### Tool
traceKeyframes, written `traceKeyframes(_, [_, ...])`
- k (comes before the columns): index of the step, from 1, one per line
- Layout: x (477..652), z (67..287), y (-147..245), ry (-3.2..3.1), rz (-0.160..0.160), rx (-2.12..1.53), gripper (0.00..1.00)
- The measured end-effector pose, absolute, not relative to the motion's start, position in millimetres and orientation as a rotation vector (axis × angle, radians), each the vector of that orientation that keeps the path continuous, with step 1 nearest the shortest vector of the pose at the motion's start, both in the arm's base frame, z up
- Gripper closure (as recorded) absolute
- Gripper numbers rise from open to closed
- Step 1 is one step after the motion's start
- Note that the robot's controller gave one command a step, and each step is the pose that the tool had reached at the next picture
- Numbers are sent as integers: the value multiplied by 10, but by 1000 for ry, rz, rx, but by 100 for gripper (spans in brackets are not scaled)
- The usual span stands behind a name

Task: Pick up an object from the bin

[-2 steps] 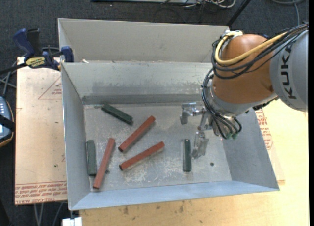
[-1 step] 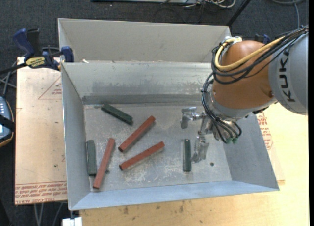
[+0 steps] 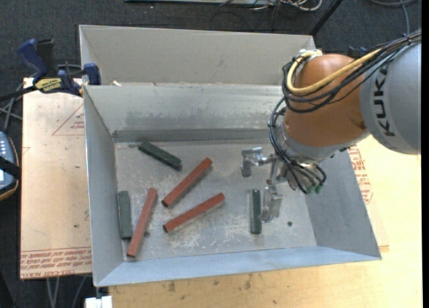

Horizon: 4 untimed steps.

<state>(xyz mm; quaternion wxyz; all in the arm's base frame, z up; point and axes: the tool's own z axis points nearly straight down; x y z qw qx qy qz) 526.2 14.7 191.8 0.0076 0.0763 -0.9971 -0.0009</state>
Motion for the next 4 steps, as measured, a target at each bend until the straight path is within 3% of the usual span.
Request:
traceKeyframes(1, [5310,1929,-23,-3138,2,368,0])
traceKeyframes(2, [5429,1278,-251,-3133,0,308,0])
traceKeyframes(3, [5428,901,-291,-3128,-2,241,0])
traceKeyframes(4, [5332,730,-356,-3148,-4,133,100])
